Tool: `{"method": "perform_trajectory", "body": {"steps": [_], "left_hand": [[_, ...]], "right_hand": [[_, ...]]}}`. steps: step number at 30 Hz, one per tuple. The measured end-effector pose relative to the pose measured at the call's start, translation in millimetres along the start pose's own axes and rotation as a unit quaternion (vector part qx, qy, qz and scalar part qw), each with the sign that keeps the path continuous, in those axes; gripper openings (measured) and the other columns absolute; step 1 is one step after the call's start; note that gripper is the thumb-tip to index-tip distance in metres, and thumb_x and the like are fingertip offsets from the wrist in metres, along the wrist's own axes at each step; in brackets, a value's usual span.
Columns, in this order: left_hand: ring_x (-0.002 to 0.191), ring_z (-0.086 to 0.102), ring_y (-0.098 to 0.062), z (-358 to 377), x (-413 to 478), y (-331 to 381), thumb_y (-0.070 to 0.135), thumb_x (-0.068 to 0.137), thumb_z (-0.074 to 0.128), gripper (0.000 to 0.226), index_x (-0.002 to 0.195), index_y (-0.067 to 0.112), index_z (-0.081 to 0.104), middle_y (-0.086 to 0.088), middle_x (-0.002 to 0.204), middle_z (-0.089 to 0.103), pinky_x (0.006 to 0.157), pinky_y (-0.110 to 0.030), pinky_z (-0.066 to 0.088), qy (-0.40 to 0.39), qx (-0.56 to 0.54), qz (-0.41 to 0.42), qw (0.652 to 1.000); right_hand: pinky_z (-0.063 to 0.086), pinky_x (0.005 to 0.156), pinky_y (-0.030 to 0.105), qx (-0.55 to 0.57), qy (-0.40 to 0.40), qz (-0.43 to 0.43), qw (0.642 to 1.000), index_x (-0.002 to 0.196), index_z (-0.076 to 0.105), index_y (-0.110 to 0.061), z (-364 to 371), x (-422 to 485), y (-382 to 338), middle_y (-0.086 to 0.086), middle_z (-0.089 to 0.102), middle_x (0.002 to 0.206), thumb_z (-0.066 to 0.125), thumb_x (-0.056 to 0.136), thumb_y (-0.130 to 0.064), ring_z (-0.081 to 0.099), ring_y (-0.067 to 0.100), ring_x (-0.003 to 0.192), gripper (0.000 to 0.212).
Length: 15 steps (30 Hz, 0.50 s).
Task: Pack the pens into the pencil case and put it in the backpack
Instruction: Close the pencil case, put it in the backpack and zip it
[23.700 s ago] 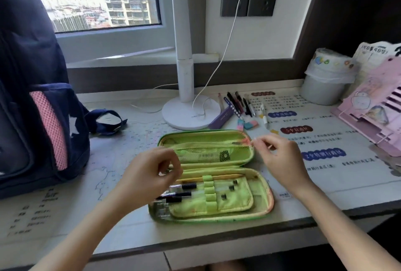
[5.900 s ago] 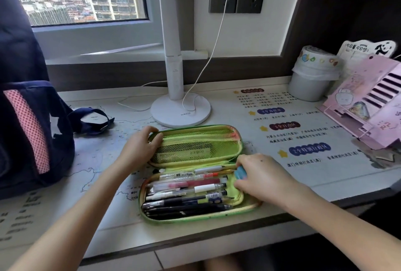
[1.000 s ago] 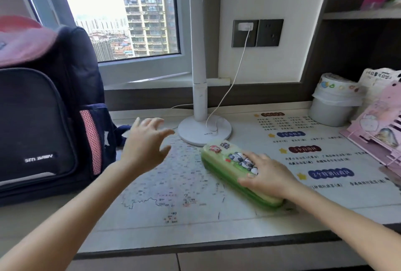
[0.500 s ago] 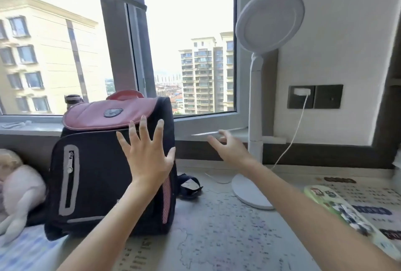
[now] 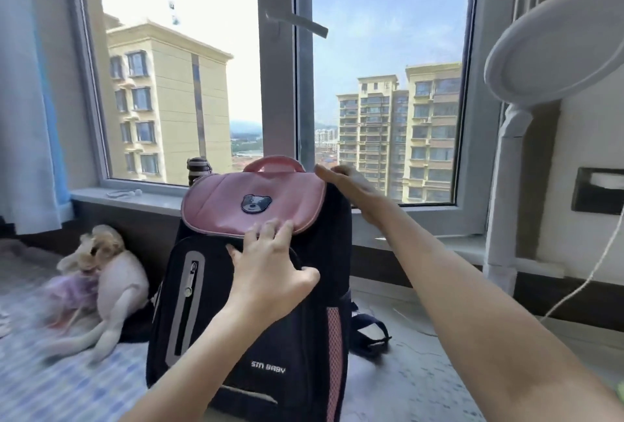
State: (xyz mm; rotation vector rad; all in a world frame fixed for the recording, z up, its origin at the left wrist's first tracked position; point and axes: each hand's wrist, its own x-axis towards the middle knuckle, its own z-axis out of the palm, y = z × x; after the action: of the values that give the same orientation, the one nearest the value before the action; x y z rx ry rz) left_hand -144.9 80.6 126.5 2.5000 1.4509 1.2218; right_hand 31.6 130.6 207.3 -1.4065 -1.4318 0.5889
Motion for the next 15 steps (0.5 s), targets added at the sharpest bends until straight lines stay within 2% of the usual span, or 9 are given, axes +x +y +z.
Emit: {"method": "perform_trajectory", "body": {"steps": [2,5,9,11,14,15], "left_hand": [[0.133,0.020,-0.014,-15.5,-10.0,-11.8,0.040,0.060,0.050,0.080,0.137,0.020,0.036,0.006,0.142,0.034,0.110,-0.049,0.024,-0.001,-0.036,0.026,0.999],[0.128,0.032,-0.013,-34.1,-20.1,-27.6,0.032,0.056,0.053,0.077,0.131,0.018,0.046,0.006,0.136,0.043,0.108,-0.029,0.026,0.002,-0.092,0.071,0.993],[0.118,0.048,-0.011,-50.6,-32.2,-33.2,0.018,0.053,0.051,0.067,0.120,0.014,0.058,0.006,0.125,0.054,0.102,-0.016,0.031,-0.004,-0.138,0.100,0.985],[0.113,0.054,-0.010,-54.4,-36.8,-28.3,0.011,0.053,0.047,0.064,0.115,0.013,0.063,0.007,0.119,0.058,0.101,-0.017,0.036,-0.006,-0.172,0.108,0.979],[0.112,0.056,-0.010,-49.1,-37.4,-9.0,0.009,0.057,0.045,0.060,0.113,0.013,0.065,0.006,0.118,0.061,0.103,-0.032,0.041,-0.038,-0.251,0.108,0.961],[0.112,0.055,-0.010,-45.2,-36.7,1.4,0.011,0.059,0.046,0.057,0.113,0.013,0.066,0.005,0.118,0.061,0.102,-0.033,0.041,-0.048,-0.274,0.106,0.955]], "right_hand": [[0.044,0.085,0.035,-0.042,0.014,-0.008,0.999,0.119,0.048,-0.020,1.3,-6.1,-4.8,0.007,0.055,0.121,0.056,0.078,-0.060,0.051,0.021,0.104,0.058],[0.049,0.086,0.043,-0.133,0.028,-0.008,0.991,0.106,0.048,-0.022,-2.7,-26.4,-16.8,0.005,0.059,0.100,0.050,0.075,-0.061,0.057,0.026,0.097,0.050],[0.051,0.084,0.042,-0.230,0.061,0.013,0.971,0.109,0.045,-0.020,-19.3,-74.6,-41.1,0.005,0.057,0.101,0.047,0.075,-0.061,0.056,0.026,0.095,0.053],[0.053,0.080,0.044,-0.239,0.071,0.040,0.967,0.117,0.041,-0.020,-32.1,-105.4,-46.3,0.005,0.054,0.104,0.046,0.076,-0.059,0.055,0.026,0.095,0.056],[0.055,0.056,0.036,-0.100,0.057,0.120,0.986,0.115,0.044,-0.017,-53.8,-151.8,-45.5,0.007,0.056,0.096,0.048,0.079,-0.048,0.058,0.026,0.084,0.048],[0.054,0.052,0.034,-0.072,0.053,0.139,0.986,0.111,0.048,-0.016,-61.1,-167.0,-41.1,0.007,0.057,0.092,0.048,0.079,-0.045,0.059,0.025,0.081,0.043]]}}
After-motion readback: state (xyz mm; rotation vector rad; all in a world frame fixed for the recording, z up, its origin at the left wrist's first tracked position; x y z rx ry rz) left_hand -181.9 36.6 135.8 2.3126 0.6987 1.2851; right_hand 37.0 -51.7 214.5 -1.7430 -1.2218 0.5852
